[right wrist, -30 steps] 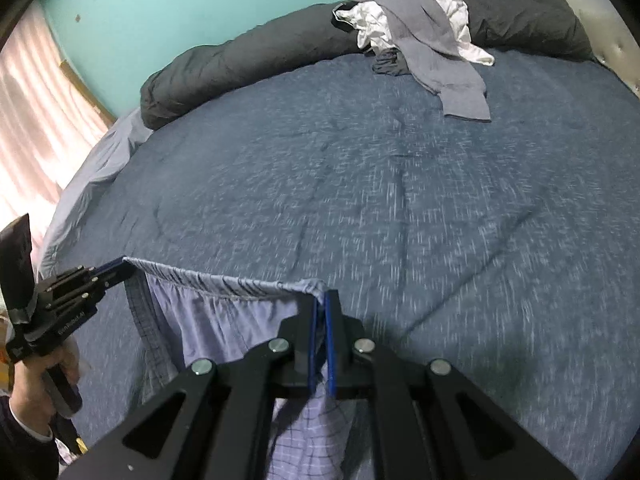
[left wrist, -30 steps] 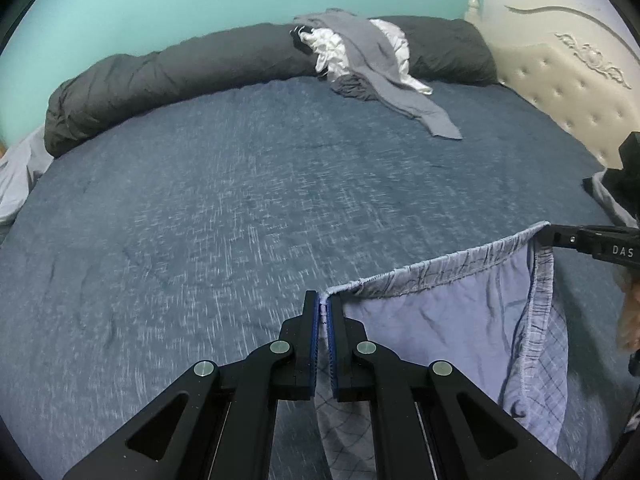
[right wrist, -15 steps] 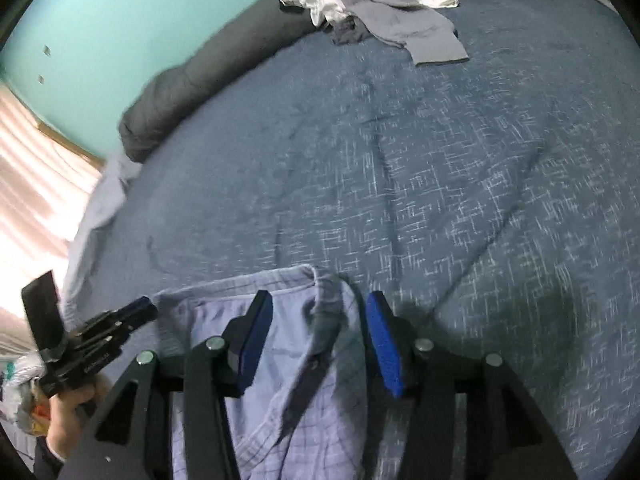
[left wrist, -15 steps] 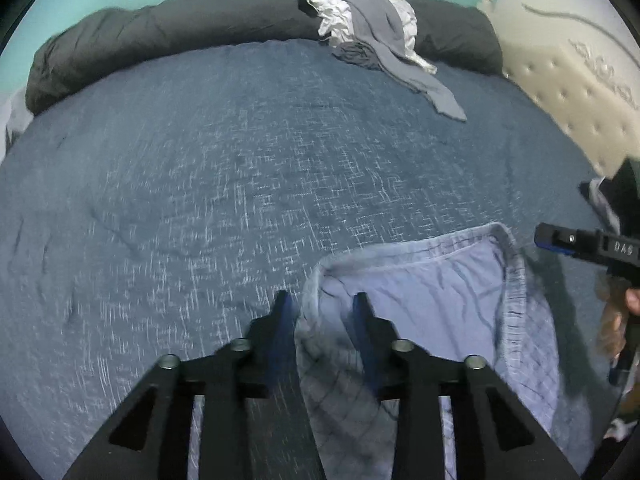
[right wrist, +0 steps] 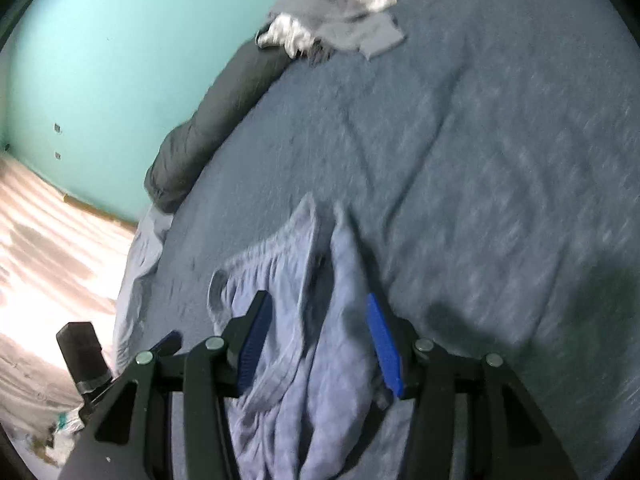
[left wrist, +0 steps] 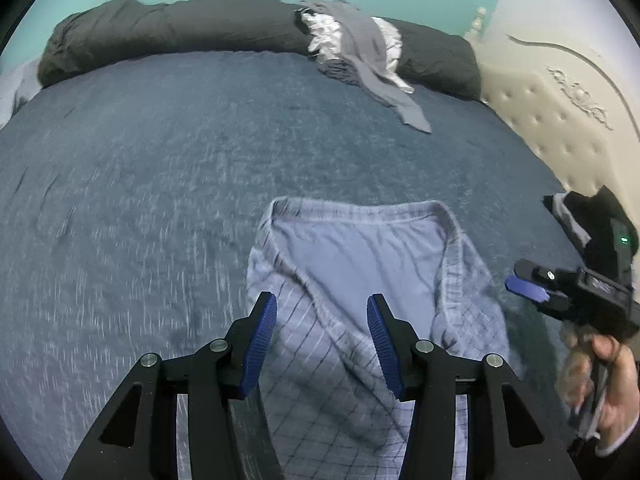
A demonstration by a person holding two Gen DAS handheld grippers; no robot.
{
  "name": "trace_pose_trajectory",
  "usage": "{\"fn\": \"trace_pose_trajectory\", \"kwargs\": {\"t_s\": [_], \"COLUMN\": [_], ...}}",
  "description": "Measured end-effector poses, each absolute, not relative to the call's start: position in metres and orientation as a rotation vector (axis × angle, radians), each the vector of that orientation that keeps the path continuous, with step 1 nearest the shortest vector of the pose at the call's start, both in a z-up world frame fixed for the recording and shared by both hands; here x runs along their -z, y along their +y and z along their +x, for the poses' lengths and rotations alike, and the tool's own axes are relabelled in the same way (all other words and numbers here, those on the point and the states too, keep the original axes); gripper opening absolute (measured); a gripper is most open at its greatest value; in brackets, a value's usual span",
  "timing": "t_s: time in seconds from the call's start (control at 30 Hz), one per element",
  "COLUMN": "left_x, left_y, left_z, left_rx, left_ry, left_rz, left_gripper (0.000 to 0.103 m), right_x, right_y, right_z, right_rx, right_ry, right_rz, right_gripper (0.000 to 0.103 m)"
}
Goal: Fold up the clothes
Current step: 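Lower the shorts onto the bed and open both grippers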
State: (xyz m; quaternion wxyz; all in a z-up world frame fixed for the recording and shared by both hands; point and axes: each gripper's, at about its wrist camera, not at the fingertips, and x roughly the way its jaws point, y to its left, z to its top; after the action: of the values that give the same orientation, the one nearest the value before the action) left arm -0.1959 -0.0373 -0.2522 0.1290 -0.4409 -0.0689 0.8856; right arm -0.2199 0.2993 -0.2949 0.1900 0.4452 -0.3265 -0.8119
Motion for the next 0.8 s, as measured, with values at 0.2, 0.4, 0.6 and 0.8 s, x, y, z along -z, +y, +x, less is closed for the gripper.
{"fn": "trace_pose_trajectory", "kwargs": {"t_s": [0.2,0.4,0.6,0.8], "left_x": [0.267,0.276,0.282,0.289], "left_y": [-0.046,-0.055,-0.058,-0.06], "left_z": [-0.187,-0.189,-0.195,-0.2], "left_rx": [-2.627,-2.636,-2.611,-2.602], "left_ry": [-0.272,-0.316,-0.372,-0.389], "left_rz": [-1.273,-1.272,-1.278,-1.294], "left_gripper": [0.051,0.051,0.051,0.051], "right_x": [0.28,0.298,0.319,0.315], "right_y": [0.259,0.236,0.237,0.231], "right_z": [-0.221,-0.236,-0.252,-0.259], "right_rx": [2.277,2.233,2.191,2.218], "right_ry": [-0.688,-0.615,-0.681,-0.613], "right_rz": [1.197,1.275,1.332,1.304], "right_gripper": [0.05,0.049,0.03,0.004]}}
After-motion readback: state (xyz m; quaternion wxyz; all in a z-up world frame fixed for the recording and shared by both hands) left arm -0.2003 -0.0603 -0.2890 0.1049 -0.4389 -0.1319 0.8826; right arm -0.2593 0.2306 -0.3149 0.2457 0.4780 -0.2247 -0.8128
